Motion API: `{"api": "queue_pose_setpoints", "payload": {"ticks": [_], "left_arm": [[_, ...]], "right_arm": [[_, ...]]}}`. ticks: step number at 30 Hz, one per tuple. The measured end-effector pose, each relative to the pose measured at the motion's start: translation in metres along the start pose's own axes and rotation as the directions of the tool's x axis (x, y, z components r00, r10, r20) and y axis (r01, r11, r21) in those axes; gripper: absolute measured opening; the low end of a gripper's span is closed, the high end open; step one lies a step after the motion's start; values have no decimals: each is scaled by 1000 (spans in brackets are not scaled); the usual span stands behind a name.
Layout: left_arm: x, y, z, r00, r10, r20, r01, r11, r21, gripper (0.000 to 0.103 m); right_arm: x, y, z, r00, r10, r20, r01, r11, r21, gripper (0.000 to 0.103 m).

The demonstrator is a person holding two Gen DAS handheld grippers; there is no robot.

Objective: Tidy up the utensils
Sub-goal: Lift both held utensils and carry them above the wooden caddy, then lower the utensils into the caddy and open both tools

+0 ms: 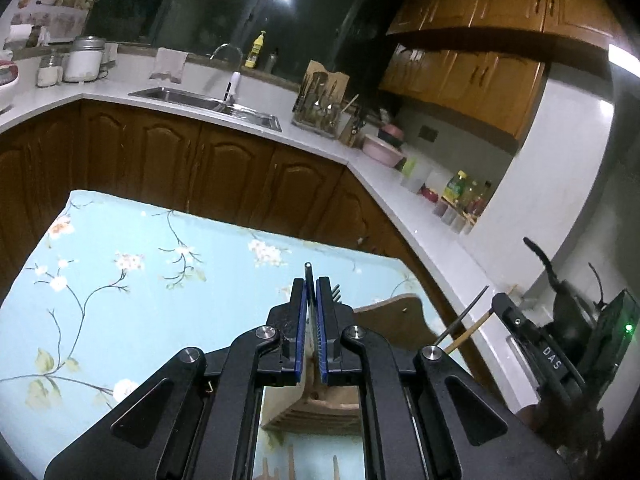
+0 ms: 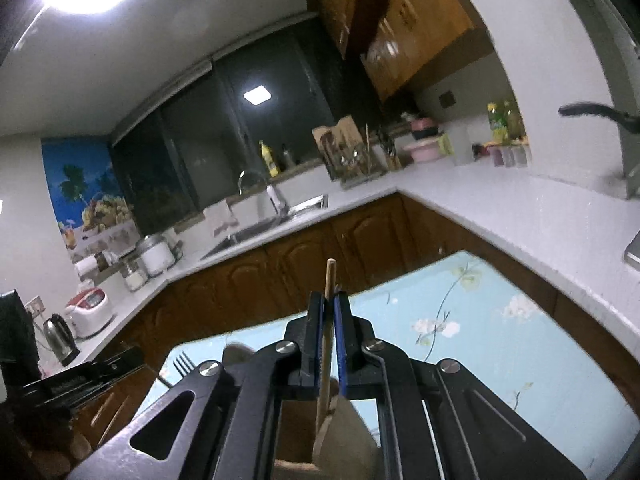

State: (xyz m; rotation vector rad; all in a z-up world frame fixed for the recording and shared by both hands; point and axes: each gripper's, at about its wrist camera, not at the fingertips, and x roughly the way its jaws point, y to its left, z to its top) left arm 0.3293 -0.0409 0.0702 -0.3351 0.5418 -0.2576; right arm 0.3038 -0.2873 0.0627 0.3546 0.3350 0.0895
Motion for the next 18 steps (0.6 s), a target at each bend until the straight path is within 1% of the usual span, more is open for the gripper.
{"api": "queue_pose_setpoints", "payload": {"ticks": [2,9,12,13,14,15,16,17,18], "left_arm": [[1,-1,0,1000,6,-2,-6,1000,16,5],[3,-1,4,1000,8,-19,-7,1000,28,5],[2,-2,7,999,16,-33,-15,1000,28,7],[1,-2,7,999,13,-35,-12,1000,23,16],[-2,-1,8,1000,5,-30,-5,1000,15,32],[-6,1,9,1000,3,-20,-3,1000,4,43],[-13,3,9,1000,11,-2,-11,1000,-12,65],[-22,4,10,1000,8,22,-8,1000,-25,68],[-30,6,10,999,4,38,-3,1000,-31,69]], "right_arm": [[-2,1,1,1000,-11,4,11,1000,-21,6],[4,-2,6,999,-5,-33,4,1000,-12,6],[5,-3,9,999,2,-46,-2,1000,0,11],[6,-2,8,999,4,-51,-4,1000,0,14],[4,-2,9,999,6,-54,-6,1000,0,21],[3,-3,10,999,12,-51,-12,1000,3,38],[-1,-4,11,999,23,-46,-22,1000,14,58],[-5,-6,12,999,35,-37,-34,999,24,65],[-13,-8,14,999,49,-11,-48,998,34,70]]}}
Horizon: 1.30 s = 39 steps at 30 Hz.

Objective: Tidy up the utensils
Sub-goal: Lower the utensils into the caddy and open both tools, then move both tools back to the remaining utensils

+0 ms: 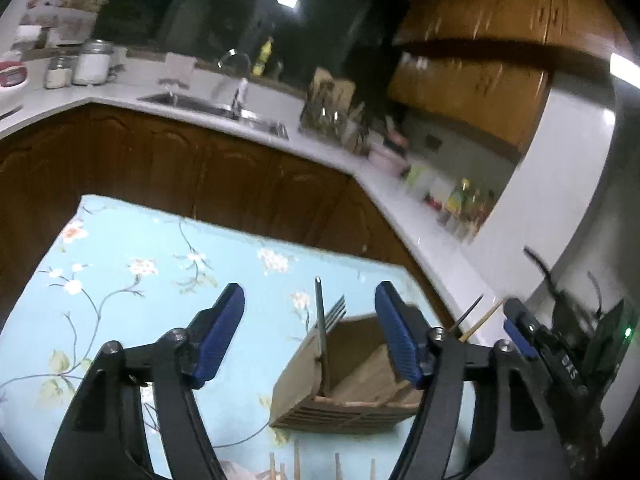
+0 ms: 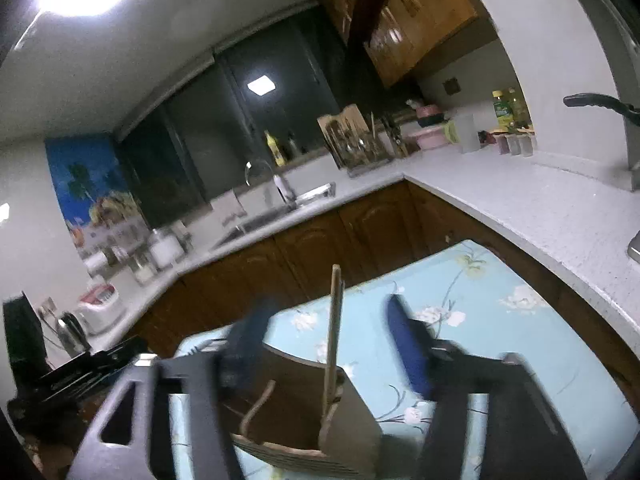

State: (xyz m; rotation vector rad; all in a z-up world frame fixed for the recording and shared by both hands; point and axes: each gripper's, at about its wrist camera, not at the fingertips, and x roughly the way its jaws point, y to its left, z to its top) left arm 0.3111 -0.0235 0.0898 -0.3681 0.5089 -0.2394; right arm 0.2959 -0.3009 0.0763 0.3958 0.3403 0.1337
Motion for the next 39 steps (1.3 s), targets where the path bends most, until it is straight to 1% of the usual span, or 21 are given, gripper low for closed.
{"api": "queue_pose_setpoints", "payload": {"ticks": [1,2,4,5,6,7,10,15,17,20,24,27,30,33,36,39], "left_arm": [[-6,1,1,1000,1,4,-1,1000,-3,72],[-11,3,1,1000,8,3,-8,1000,-7,78],[-27,7,-2,1000,16,17,-16,1000,-20,83],[-32,9,-2,1000,22,21,-21,999,-23,89],[-39,11,-4,999,37,23,-37,999,-28,92],[-49,14,-8,998,50,26,-49,998,-33,93],[-71,19,-18,998,53,28,-52,998,-40,94],[-103,27,-43,997,76,14,-76,996,-46,95],[-114,30,-55,997,72,-2,-72,996,-55,95],[-127,31,-74,995,93,-27,-94,995,-39,95],[-143,38,-102,993,109,-54,-111,993,-31,95],[-148,43,-121,989,122,-79,-125,992,-30,95],[-148,48,-139,984,134,-113,-137,990,-24,95],[-148,51,-153,980,141,-142,-146,989,-24,95],[-146,52,-162,975,152,-164,-158,987,-20,95],[-142,53,-168,970,158,-187,-165,986,-20,95]], "right_arm": [[-7,0,0,1000,-1,16,1,1000,1,72],[-13,0,2,1000,0,25,0,1000,0,75],[-25,0,4,999,16,36,-17,1000,5,92],[-32,-1,5,999,26,43,-27,1000,8,94],[-42,0,5,998,38,52,-39,999,5,95],[-50,1,5,998,44,55,-44,999,-1,95],[-74,5,3,997,57,60,-56,998,-27,101],[-115,9,-12,997,53,59,-48,996,-75,102],[-129,8,-21,998,30,53,-26,996,-90,102],[-145,6,-37,1000,18,25,-16,995,-99,102],[-165,-8,-60,1000,-7,-24,6,998,-66,102],[-175,-20,-80,997,-35,-66,32,999,-42,102],[-180,-27,-96,993,-77,-92,72,996,-54,102],[-181,-31,-109,988,-103,-118,95,993,-75,102],[-183,-31,-121,983,-118,-141,105,990,-98,102],[-180,-31,-126,978,-120,-169,102,989,-110,102]]}}
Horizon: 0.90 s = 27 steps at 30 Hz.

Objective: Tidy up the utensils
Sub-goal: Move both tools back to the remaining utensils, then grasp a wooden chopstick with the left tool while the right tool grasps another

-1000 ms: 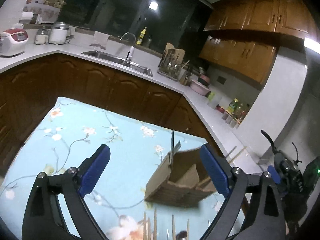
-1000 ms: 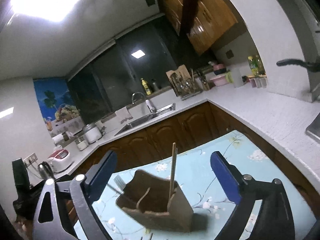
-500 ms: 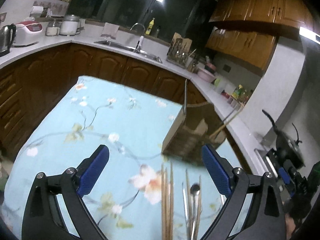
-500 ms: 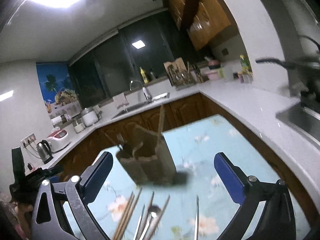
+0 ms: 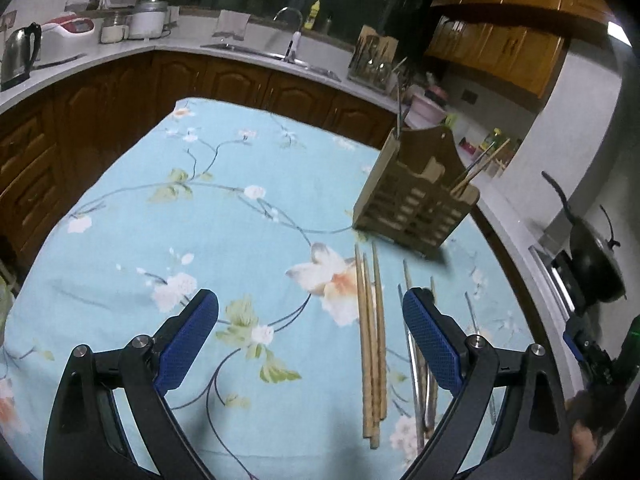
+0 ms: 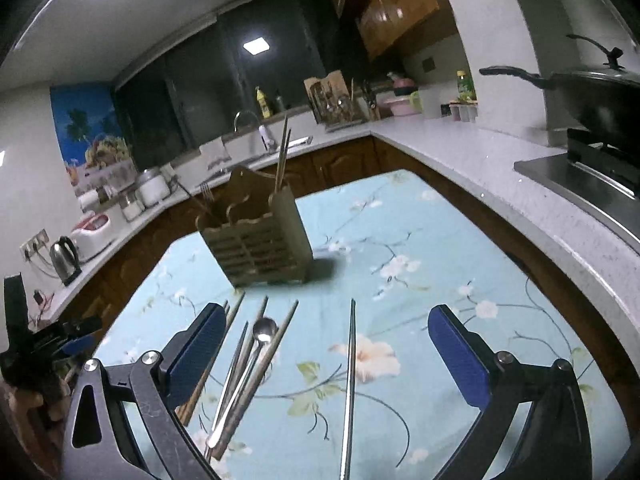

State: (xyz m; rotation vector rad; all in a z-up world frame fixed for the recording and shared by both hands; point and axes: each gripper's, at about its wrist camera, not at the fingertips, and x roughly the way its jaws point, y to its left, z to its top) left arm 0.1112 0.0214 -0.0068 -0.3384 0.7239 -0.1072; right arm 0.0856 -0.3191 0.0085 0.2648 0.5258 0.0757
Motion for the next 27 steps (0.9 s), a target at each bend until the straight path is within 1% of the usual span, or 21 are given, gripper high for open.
{"api": "queue_pose_setpoints", "payload": {"ticks": [11,14,16,20,21,22,23,24,25,26,27], "left_arm": [[16,-8,5,999,-3,-42,4,1000,24,95],[22,-11,9,998,-6,-55,8,999,31,95],[26,-14,13,998,-13,-63,15,999,37,95],[40,-21,22,995,-15,-97,21,998,56,95],[44,-23,25,994,-11,-105,18,998,62,94],[49,-26,28,993,-6,-114,15,997,73,91],[54,-29,31,992,-2,-125,13,996,86,87],[60,-32,33,991,0,-136,13,995,100,85],[67,-35,36,989,2,-149,16,993,114,80],[72,-38,37,988,0,-156,19,992,124,73],[80,-41,40,985,-1,-171,25,991,134,70]], "right_arm": [[19,5,2,998,18,-59,-18,1000,-5,102],[27,5,3,996,28,-85,-27,1000,7,101],[32,4,5,995,20,-95,-19,1000,11,101],[41,4,11,994,21,-111,-19,1000,19,99],[44,5,13,993,23,-119,-21,1000,20,95],[47,6,15,992,24,-125,-22,1000,19,91],[51,7,16,991,26,-134,-24,1000,17,89],[57,9,18,988,33,-152,-31,999,17,84],[63,10,19,985,38,-167,-35,999,20,77],[72,12,19,980,43,-192,-39,999,24,73],[79,14,19,976,43,-214,-38,999,26,67]]}}
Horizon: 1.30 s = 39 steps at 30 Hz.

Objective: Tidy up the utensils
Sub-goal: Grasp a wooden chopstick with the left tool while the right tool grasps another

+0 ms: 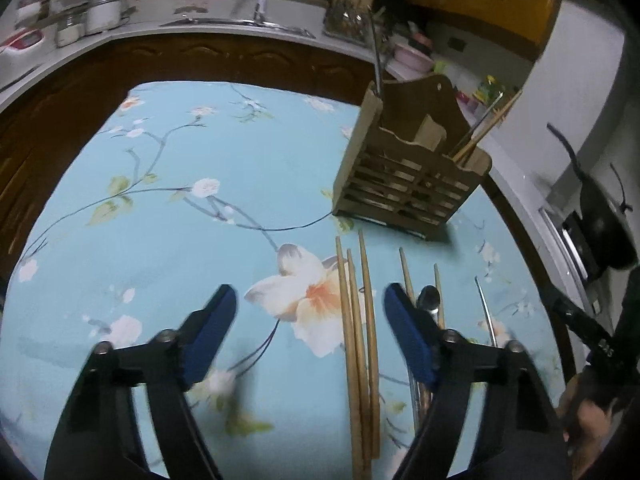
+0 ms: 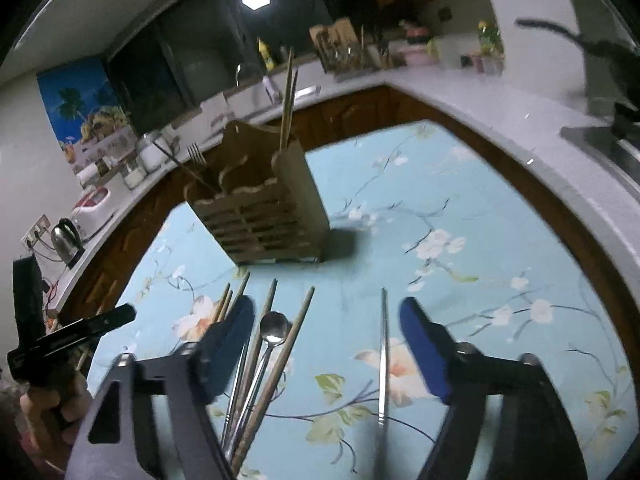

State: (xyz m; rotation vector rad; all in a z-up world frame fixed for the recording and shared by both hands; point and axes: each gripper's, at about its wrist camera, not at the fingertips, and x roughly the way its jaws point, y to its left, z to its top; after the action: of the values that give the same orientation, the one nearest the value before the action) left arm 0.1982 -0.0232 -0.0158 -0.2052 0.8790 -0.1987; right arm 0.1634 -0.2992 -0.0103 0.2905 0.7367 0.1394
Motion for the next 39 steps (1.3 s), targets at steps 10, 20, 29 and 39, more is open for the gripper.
{"api": "queue_pose_setpoints", "payload": {"ticks": [10,20,29,39], "left_arm": [[77,-19,29,989,-7,-146,14,999,42,36],[126,-29,37,978,35,-208,-13,994,108,18],[117,-33,20,980,67,-189,-28,979,204,7],[89,-20,11,983,-4,-182,29,991,133,4]], "right_arm": [[83,13,8,981,34,-191,-31,999,20,24],[134,18,9,959,-37,-281,24,998,-50,19],[137,38,4,952,-127,-279,77,980,-185,19],[119,33,5,967,-42,-253,16,994,-106,5]]}}
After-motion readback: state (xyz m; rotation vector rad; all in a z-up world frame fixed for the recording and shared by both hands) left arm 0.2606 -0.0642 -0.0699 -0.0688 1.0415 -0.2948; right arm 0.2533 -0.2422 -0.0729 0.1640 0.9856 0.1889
